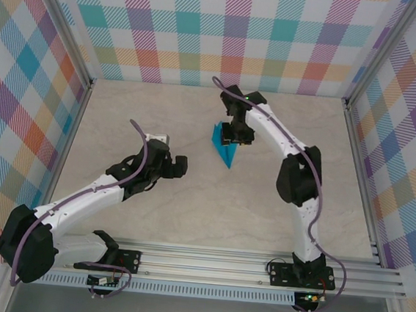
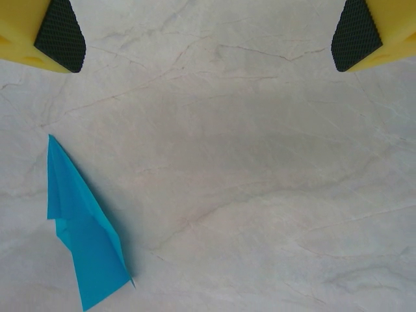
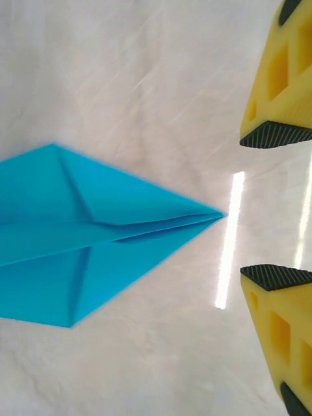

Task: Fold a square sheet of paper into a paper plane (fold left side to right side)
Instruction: Place the paper plane at the top-center of the table, then reset both arms

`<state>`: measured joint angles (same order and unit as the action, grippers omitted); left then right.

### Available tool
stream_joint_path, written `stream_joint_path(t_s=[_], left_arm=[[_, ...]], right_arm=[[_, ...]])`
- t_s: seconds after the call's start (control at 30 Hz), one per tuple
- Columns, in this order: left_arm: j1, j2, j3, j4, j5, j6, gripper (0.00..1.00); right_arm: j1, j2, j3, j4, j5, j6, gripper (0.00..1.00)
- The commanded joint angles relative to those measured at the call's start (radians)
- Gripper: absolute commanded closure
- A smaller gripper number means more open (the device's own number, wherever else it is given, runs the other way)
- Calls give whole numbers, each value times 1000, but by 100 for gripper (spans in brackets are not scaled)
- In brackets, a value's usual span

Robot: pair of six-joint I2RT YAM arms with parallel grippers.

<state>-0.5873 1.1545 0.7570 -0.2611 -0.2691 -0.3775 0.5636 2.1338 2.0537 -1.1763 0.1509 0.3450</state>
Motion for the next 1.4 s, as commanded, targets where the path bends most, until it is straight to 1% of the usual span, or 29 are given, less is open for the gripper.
stream_joint_path(t_s=[0.0,0.07,0.17,0.23,0.27,0.37,0.43,0.57,0.6,0.67,0.73,0.8,0.9,0.93,1.03,1.07,1.1,1.13,1.2,1.27,1.33,1.37], left_arm=[[40,-21,30,8,-62,3,0],[73,-30,31,23,-95,2,0],[114,-48,33,46,-190,20,0],[138,-53,31,66,-255,47,0],[149,-57,25,90,-290,74,0],[167,-64,-28,200,-415,142,0],[192,-61,-62,260,-463,179,0],[277,-25,-101,282,-479,212,0],[297,-15,-117,293,-480,223,0],[310,-3,-161,363,-491,291,0],[323,12,-208,458,-447,376,0],[348,42,-245,545,-381,420,0],[392,91,-293,669,-255,429,0],[402,110,-309,717,-225,433,0],[431,188,-365,896,-146,439,0],[439,214,-373,944,-115,442,0],[442,217,-353,902,-76,442,0],[449,224,-360,939,-36,435,0],[452,248,-407,1075,32,428,0],[454,293,-425,1138,56,434,0],[455,365,-448,1232,104,452,0],[456,411,-450,1285,108,456,0]], right_arm=[[6,-229,-166,82,51,-48,37],[5,-357,-309,160,105,-74,31],[-5,-527,-523,290,214,-93,15],[-29,-631,-657,388,243,-95,3],[-47,-679,-725,436,254,-94,0],[-116,-786,-913,580,267,-105,0],[-179,-823,-1019,668,279,-99,0],[-299,-830,-1233,924,280,-143,0],[-319,-817,-1269,982,280,-158,0],[-343,-778,-1305,1071,278,-192,0],[-360,-736,-1325,1168,276,-221,0],[-374,-704,-1357,1296,242,-258,0],[-400,-661,-1388,1454,146,-308,0],[-401,-641,-1389,1475,146,-331,0],[-408,-608,-1455,1650,102,-409,0],[-420,-608,-1476,1692,74,-411,0],[-436,-617,-1491,1703,38,-399,0],[-456,-626,-1509,1725,6,-390,0],[-496,-641,-1555,1792,-65,-367,0],[-528,-641,-1586,1863,-127,-350,0],[-546,-631,-1606,1905,-168,-344,0],[-556,-610,-1625,1952,-186,-341,0]])
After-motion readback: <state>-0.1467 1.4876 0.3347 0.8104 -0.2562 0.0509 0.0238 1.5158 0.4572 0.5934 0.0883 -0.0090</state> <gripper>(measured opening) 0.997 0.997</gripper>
